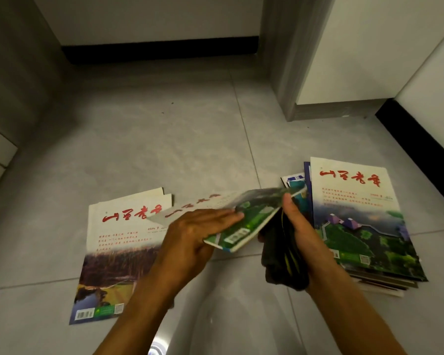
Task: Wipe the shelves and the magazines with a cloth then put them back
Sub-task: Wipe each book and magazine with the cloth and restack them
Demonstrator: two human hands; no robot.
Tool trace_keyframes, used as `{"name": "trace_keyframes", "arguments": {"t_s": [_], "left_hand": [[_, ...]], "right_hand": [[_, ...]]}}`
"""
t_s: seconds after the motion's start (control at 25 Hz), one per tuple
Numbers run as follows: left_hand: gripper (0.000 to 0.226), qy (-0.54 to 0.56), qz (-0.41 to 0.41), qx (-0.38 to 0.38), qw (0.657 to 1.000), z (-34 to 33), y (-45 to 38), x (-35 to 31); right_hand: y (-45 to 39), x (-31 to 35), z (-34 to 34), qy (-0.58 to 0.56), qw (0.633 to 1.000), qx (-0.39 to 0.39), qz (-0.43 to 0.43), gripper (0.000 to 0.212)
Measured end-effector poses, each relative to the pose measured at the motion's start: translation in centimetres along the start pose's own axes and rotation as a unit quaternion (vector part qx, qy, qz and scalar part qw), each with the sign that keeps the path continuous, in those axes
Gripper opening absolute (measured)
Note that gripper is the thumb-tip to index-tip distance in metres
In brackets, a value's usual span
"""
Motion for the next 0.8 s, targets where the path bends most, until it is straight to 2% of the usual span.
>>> {"name": "trace_keyframes", "arguments": {"t_s": [0.08,0.16,0.24,0.36,0.44,0.56,0.68,0.8], "left_hand": [[0.046,-0.073,-0.055,0.084,0.992,-2.6,0.7,0.2],[0.057,-0.116,-0.067,0.130,0.982,-4.4,1.4,0.4],[0.063,-0.124,-0.059,0.137,0.981,-5.2,2.0,0.3],[0.066,-0.148,-0.033,0.094,0.984,-5.8,1.8,-0.1],[0.058,-0.181,-0.027,0.071,0.981,-6.1,1.5,-0.1],[0.055,-0.172,0.058,0.068,0.981,-6.2,1.7,1.9],[0.052,-0.153,0.086,0.087,0.981,-7.3,3.0,2.9],[0.052,-0.151,0.076,0.123,0.978,-9.0,4.1,2.8]], "right_hand": [[0.5,-0.6,1.1,0.011,1.000,-0.019,-0.006,0.029],[0.4,-1.1,2.1,0.081,0.995,-0.028,-0.041,0.029],[0.4,-0.9,3.5,0.092,0.993,-0.065,-0.030,0.025],[1.2,0.6,4.7,0.008,0.992,-0.117,0.048,0.020],[1.8,2.9,7.3,-0.057,0.977,-0.176,0.110,0.026],[2.2,5.6,12.3,-0.141,0.941,-0.251,0.178,0.034],[2.5,5.3,16.7,-0.182,0.914,-0.310,0.189,0.039],[2.9,2.0,20.7,-0.159,0.892,-0.399,0.141,0.044]]}}
Point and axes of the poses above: each hand's wrist, its own y-axis away from the middle knuckle, its own z-axis out of the back of the hand, x = y × z, the point moved 8 cm from there along -y, towards the middle knuckle, and after that the axes turned 1 degree about -y, right-handed, at the moved point
